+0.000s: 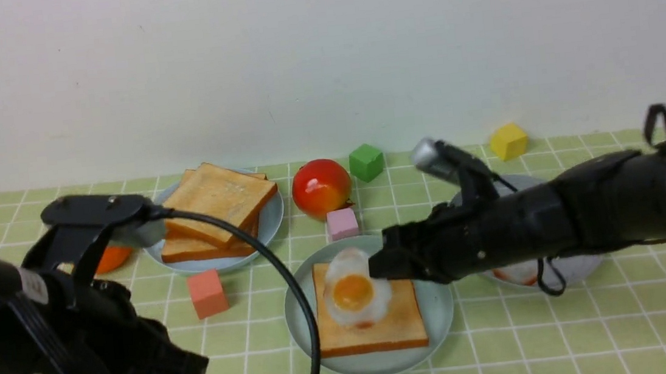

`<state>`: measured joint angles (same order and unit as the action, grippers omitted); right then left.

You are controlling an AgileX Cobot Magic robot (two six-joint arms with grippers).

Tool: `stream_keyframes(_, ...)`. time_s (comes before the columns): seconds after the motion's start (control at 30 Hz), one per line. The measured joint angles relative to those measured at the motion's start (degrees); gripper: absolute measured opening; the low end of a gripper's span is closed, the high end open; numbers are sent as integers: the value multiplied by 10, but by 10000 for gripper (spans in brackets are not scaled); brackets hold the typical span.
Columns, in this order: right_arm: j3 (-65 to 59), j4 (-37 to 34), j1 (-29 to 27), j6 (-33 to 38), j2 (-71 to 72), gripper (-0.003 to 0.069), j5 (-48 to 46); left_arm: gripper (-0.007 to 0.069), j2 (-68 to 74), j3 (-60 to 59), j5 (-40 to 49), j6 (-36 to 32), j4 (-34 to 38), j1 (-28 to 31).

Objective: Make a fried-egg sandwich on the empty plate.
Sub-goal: Use the right arm to place the fried egg on the slice of bread in the middle, then use the left arm to grab a slice of bread

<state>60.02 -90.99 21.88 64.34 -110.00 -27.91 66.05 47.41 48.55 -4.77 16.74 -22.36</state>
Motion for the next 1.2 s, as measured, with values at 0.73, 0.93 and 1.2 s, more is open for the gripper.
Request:
stream_keyframes(0.73,70,196,-67,6,244,548,-138,33,87,-1,-221,0,21,31)
stream_keyframes(0.93,140,475,-67,-242,290,539,-193,-4,192,64,-170,-27,114,136)
stream_keyframes(1.2,151,622,10,-405,293,539,-241,-10,344,232,-82,-100,259,237)
